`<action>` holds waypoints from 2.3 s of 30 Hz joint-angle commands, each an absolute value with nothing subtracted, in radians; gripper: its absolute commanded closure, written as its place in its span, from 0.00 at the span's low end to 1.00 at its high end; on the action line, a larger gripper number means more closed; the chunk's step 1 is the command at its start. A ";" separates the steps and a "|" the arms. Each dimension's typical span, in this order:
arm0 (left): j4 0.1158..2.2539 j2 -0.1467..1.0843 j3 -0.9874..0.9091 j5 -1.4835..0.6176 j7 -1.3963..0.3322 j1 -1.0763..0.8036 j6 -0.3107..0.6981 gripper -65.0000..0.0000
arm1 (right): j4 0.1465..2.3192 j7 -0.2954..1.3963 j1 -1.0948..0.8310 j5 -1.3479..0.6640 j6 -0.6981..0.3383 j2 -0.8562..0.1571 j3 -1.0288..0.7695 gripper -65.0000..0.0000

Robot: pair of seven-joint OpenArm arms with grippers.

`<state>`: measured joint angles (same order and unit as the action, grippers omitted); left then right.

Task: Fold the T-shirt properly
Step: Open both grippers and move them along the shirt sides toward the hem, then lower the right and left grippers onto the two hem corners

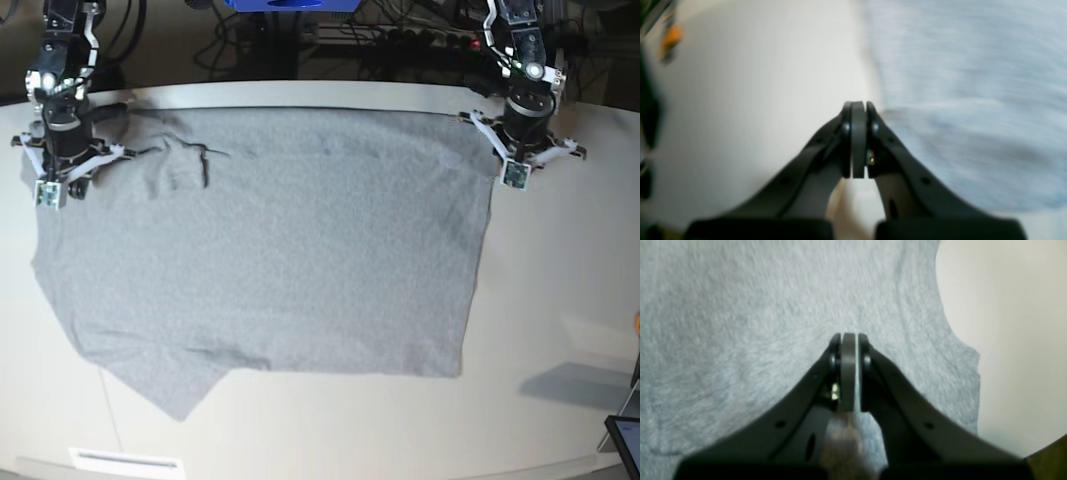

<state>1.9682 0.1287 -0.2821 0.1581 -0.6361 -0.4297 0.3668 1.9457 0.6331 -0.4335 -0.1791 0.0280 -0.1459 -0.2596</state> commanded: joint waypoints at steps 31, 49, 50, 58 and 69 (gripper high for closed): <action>1.494 0.228 -0.337 0.170 -0.779 0.237 0.565 1.00 | 1.147 0.773 0.440 -0.173 -0.556 -0.446 -0.348 0.87; 1.237 0.228 -0.249 0.398 -0.575 0.397 0.565 1.00 | 0.562 0.498 0.754 -0.176 -0.628 -0.438 -0.194 0.20; 1.234 0.225 -0.249 0.398 -0.564 0.403 0.565 1.00 | 0.538 0.487 0.769 -0.176 -0.638 -0.438 -0.194 0.20; 1.236 0.226 -0.251 0.397 -0.558 0.409 0.565 1.00 | 0.358 0.423 0.878 -0.188 -0.636 -0.460 -0.199 0.20; 1.234 0.228 -0.346 0.354 -0.556 0.401 0.565 1.00 | 0.246 0.329 0.892 -0.311 -0.444 -0.521 -0.140 0.20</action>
